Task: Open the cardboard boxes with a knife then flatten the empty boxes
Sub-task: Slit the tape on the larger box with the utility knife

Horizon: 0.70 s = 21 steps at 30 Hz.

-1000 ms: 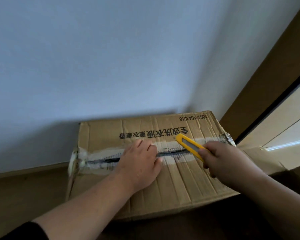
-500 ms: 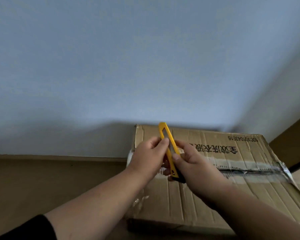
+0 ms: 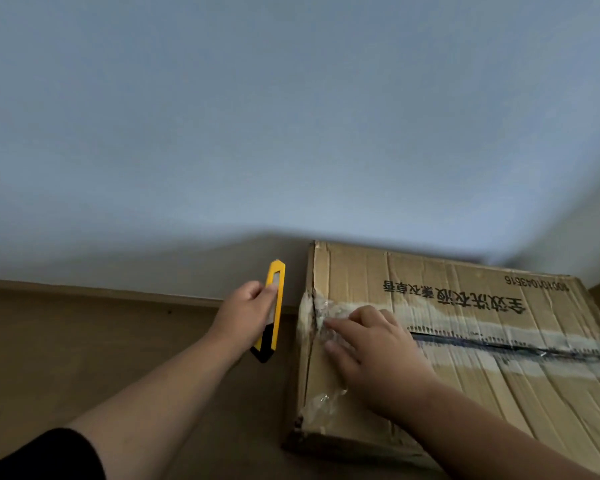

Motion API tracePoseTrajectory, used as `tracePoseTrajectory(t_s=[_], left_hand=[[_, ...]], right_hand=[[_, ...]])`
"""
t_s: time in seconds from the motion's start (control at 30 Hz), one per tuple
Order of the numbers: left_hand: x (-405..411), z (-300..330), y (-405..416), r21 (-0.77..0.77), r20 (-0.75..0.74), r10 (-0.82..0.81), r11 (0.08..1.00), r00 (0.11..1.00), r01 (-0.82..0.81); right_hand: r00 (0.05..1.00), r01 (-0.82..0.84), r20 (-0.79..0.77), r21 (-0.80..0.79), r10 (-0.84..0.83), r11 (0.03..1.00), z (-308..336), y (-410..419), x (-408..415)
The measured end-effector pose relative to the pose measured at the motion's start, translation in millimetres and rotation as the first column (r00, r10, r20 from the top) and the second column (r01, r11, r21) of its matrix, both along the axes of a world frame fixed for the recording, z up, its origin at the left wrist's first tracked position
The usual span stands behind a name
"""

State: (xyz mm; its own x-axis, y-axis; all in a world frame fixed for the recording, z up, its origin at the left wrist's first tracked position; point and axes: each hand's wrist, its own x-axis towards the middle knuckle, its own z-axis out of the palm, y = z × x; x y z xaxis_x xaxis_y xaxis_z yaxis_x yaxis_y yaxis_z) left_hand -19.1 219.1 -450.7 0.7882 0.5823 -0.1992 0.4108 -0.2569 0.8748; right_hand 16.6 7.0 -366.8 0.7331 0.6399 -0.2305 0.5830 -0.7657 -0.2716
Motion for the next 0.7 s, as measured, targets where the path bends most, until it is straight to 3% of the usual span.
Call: tracePoseTrajectory(t_s=[0.17,0.7], left_hand=[[-5,-12,-3,-0.067,-0.054,-0.052,0.997,0.997,0.049],[-7,-39,-5,-0.179,-0.139,-0.089,0.982,0.986,0.063]], right_hand=[[0.999,0.021,0.048,-0.012,-0.02,1.0,-6,16,-5],[0.997,0.076,0.0,-0.019,-0.076,0.997,-13,16,-7]])
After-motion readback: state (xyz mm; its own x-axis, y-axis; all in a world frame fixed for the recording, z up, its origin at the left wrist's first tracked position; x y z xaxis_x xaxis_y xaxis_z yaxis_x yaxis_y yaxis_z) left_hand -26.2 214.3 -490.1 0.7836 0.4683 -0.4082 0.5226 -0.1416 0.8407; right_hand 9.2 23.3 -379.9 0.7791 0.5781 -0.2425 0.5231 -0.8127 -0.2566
